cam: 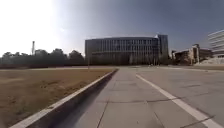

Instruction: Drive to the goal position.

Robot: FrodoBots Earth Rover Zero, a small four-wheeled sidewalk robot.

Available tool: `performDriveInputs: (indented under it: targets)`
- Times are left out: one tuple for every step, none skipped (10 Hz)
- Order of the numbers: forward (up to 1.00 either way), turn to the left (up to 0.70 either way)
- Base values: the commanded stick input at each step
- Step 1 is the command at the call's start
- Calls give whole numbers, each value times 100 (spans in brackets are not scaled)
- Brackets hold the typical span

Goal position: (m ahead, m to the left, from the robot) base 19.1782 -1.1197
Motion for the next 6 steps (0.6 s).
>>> performDriveInputs:
  targets:
    - [5,0]
    - [4,0]
    - [4,0]
    - [5,0]
    - [4,0]
    - [4,0]
